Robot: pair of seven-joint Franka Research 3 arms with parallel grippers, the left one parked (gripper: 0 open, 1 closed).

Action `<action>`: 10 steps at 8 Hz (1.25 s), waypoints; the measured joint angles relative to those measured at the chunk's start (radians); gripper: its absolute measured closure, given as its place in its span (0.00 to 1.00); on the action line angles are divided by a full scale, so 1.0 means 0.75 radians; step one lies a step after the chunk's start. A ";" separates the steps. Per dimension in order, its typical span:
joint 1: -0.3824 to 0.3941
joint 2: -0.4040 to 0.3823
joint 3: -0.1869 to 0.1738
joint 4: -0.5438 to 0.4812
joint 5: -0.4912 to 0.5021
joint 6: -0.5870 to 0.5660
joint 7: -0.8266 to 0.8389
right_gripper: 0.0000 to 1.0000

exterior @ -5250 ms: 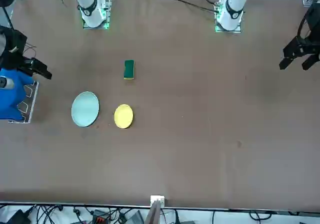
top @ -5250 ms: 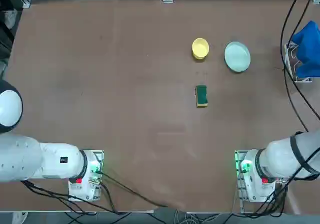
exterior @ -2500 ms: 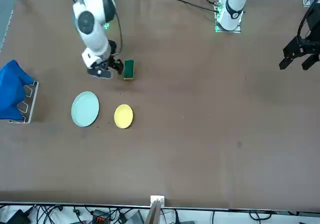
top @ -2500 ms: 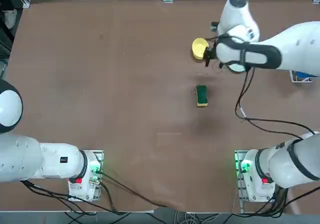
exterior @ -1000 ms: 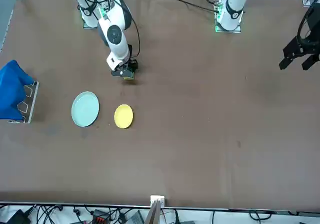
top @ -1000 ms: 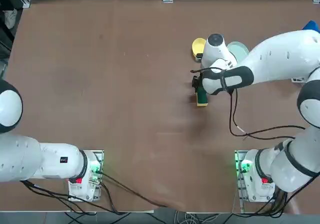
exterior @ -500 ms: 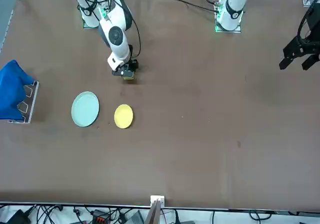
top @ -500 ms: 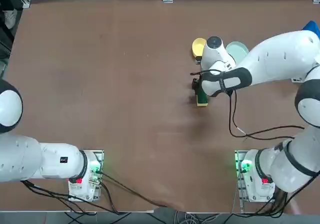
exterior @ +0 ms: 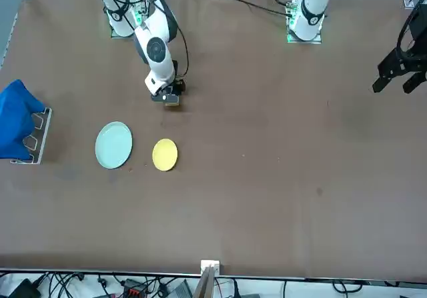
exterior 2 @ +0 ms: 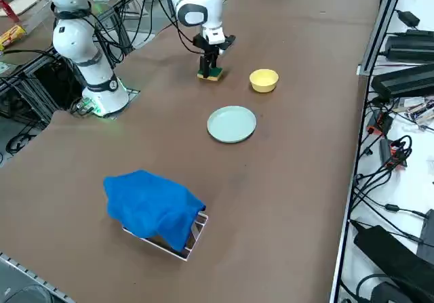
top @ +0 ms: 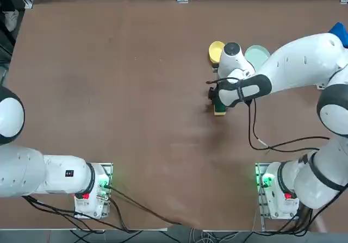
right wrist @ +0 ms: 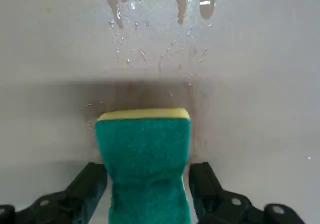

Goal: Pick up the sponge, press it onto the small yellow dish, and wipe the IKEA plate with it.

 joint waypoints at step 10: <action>-0.001 -0.008 -0.008 0.006 0.000 0.010 0.000 0.64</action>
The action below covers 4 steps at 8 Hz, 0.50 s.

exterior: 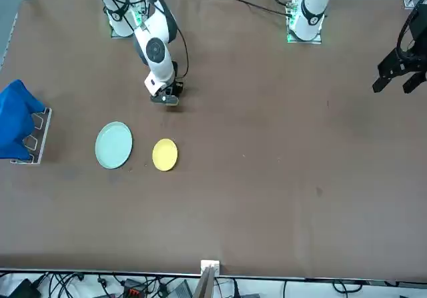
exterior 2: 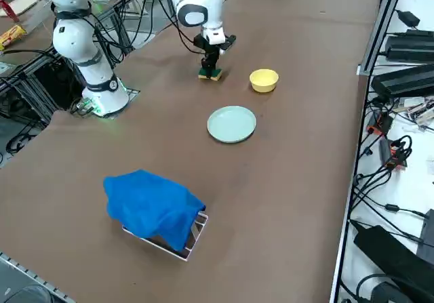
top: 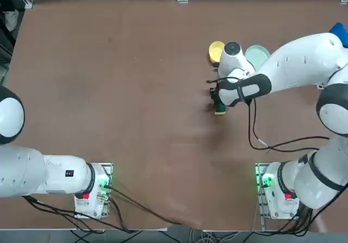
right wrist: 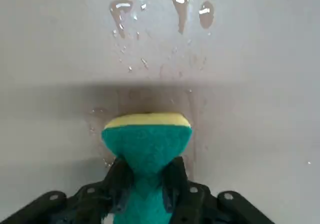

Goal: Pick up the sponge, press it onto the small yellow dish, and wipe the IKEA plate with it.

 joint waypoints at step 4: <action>-0.004 -0.121 -0.018 0.020 0.000 -0.076 0.000 0.66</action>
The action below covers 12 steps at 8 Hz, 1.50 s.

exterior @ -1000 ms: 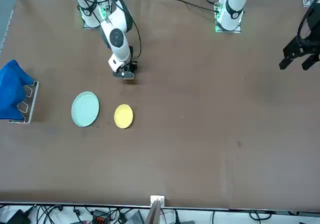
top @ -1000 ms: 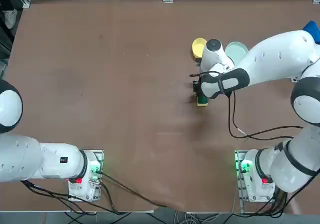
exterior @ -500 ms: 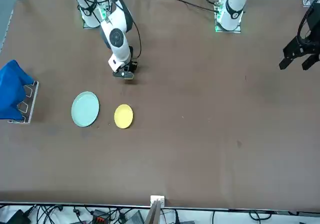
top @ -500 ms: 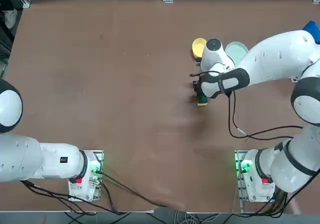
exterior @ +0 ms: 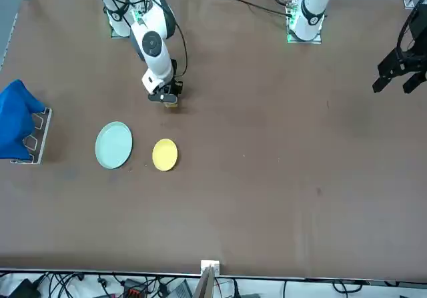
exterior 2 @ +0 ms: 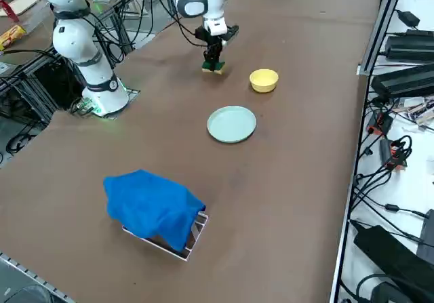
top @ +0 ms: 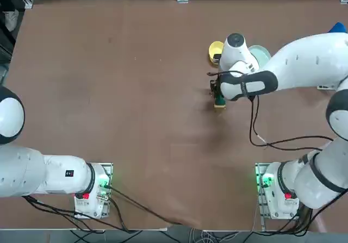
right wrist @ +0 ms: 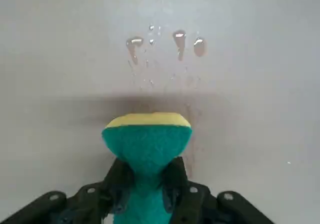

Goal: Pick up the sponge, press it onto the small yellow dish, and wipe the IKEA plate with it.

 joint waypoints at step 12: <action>-0.312 0.382 -0.016 0.992 0.044 -0.819 -0.403 0.67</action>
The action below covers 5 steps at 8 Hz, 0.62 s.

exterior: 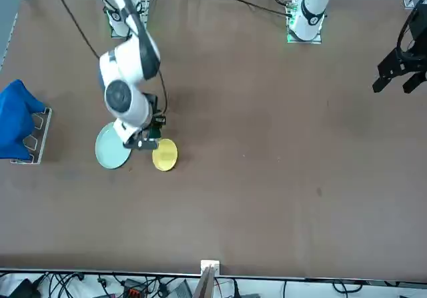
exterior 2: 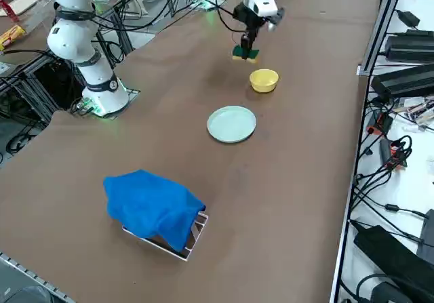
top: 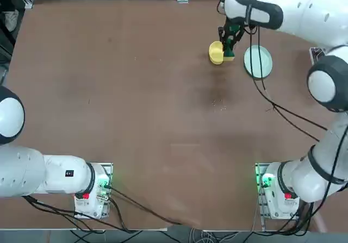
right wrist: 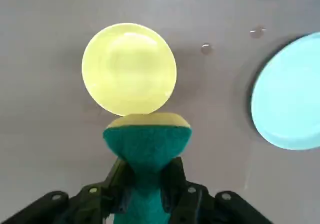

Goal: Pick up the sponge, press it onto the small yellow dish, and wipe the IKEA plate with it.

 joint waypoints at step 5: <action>-0.037 0.211 0.002 0.209 0.104 -0.076 -0.208 0.66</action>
